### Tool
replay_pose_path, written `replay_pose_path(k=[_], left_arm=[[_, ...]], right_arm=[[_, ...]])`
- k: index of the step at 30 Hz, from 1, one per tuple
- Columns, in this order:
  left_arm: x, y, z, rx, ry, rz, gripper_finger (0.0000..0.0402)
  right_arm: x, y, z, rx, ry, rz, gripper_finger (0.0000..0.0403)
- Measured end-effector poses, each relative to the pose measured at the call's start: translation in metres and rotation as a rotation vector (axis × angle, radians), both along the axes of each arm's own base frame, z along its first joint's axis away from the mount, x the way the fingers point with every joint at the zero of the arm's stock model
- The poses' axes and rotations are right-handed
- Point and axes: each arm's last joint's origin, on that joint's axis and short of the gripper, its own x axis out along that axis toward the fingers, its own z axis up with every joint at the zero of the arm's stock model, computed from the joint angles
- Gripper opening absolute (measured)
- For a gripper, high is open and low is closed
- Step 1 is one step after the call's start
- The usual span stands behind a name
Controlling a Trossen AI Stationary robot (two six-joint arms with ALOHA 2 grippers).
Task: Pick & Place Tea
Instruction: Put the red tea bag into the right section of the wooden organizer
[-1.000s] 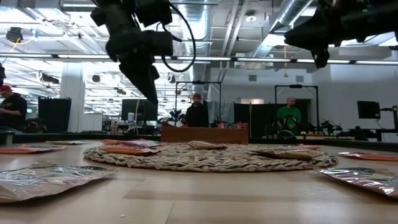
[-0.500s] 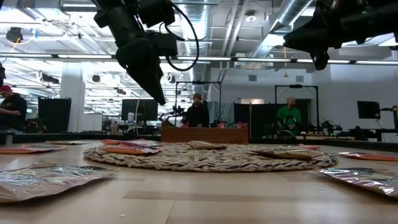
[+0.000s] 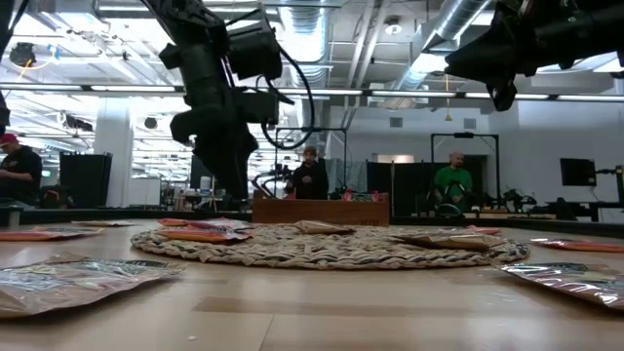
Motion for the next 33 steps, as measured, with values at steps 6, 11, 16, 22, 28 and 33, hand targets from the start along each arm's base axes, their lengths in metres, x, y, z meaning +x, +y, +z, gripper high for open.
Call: replay_pose_path(k=[6,11,16,22,28,33], left_arm=[[-0.003,0.012,0.000,0.027,0.012,-0.007,0.0154],[-0.004,0.018,0.000,0.017,0.009,-0.047,0.0154],[-0.004,0.025,-0.004,0.028,0.015,-0.072,0.0154],[0.001,0.027,-0.020,0.032,0.050,-0.119,0.0154],[0.004,0.028,-0.035,-0.014,0.152,-0.150,0.0154],[0.007,0.028,-0.046,-0.038,0.180,-0.165,0.0154]], right_arm=[[0.000,0.000,0.000,0.000,0.000,0.002,0.0060],[0.000,0.000,0.000,0.001,0.000,0.002,0.0060],[0.000,0.000,0.000,0.024,-0.004,-0.002,0.0060],[0.000,0.000,0.000,0.026,-0.008,-0.002,0.0060],[0.000,0.000,0.000,0.026,-0.008,-0.002,0.0060],[0.000,0.001,0.000,0.026,-0.009,0.002,0.0060]])
